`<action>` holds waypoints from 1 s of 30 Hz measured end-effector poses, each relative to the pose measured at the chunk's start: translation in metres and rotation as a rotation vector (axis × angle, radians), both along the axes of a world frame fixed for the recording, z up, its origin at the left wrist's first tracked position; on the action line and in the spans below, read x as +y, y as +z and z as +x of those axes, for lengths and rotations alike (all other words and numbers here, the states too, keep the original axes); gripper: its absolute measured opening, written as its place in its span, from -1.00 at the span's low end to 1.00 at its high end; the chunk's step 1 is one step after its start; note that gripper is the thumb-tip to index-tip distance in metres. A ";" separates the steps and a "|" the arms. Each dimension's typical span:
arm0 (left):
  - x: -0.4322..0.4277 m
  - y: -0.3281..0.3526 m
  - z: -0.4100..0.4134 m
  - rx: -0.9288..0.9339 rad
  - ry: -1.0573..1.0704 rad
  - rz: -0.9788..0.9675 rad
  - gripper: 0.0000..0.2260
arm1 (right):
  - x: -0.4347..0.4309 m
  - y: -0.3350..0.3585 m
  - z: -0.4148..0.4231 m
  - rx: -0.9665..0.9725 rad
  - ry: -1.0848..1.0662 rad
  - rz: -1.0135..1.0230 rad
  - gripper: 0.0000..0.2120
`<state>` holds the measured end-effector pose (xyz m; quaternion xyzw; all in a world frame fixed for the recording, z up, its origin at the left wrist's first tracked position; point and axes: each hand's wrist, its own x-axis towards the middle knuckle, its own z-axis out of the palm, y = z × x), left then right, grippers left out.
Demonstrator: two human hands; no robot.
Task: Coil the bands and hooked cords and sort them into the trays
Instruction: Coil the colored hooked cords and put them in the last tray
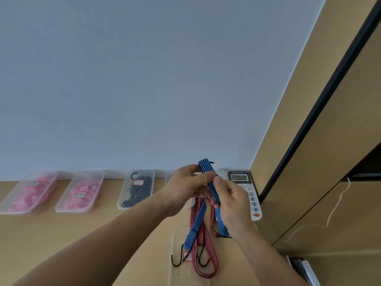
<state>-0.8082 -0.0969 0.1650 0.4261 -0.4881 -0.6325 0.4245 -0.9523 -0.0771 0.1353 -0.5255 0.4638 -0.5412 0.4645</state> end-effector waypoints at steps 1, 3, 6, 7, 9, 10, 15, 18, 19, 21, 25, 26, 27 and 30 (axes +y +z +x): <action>0.000 0.000 0.000 -0.004 0.040 -0.032 -0.71 | 0.000 0.000 0.001 0.003 0.002 0.035 -0.62; 0.000 0.002 0.001 -0.119 0.111 -0.137 -0.74 | 0.000 -0.002 0.001 0.011 0.005 0.115 -0.60; -0.001 0.004 0.002 -0.276 0.177 -0.268 -0.69 | -0.001 -0.004 -0.004 0.037 0.055 0.157 -0.70; -0.002 0.004 0.002 -0.330 0.228 -0.303 -0.67 | 0.000 -0.004 -0.005 0.062 0.084 0.146 -0.76; -0.002 0.006 0.002 -0.491 0.322 -0.405 -0.64 | 0.000 -0.002 -0.006 0.110 0.103 0.137 -0.86; -0.002 0.007 0.002 -0.565 0.350 -0.468 -0.63 | 0.000 -0.001 -0.006 0.131 0.091 0.143 -0.87; -0.002 0.006 -0.001 -0.838 0.451 -0.870 -0.70 | -0.003 0.003 -0.001 0.149 0.106 0.183 -0.80; -0.006 0.006 0.004 -0.930 0.466 -1.128 -0.72 | -0.002 0.005 0.000 0.084 0.123 0.206 -0.81; -0.008 0.004 0.006 -0.968 0.444 -1.234 -0.74 | -0.002 0.007 0.000 0.049 0.120 0.211 -0.79; -0.008 -0.003 0.011 -1.017 0.374 -1.371 -0.75 | -0.002 0.012 0.001 -0.036 0.121 0.223 -0.70; -0.007 -0.011 0.017 -1.026 0.299 -1.400 -0.64 | -0.001 0.014 0.004 -0.148 0.135 0.235 -0.60; -0.007 -0.012 0.018 -1.049 0.277 -1.388 -0.56 | -0.001 0.014 0.004 -0.182 0.143 0.238 -0.58; -0.008 -0.012 0.019 -1.077 0.253 -1.366 -0.51 | -0.001 0.015 0.004 -0.212 0.159 0.236 -0.54; -0.008 -0.009 0.021 -1.129 0.217 -1.354 -0.60 | -0.003 0.018 0.006 -0.229 0.200 0.225 -0.47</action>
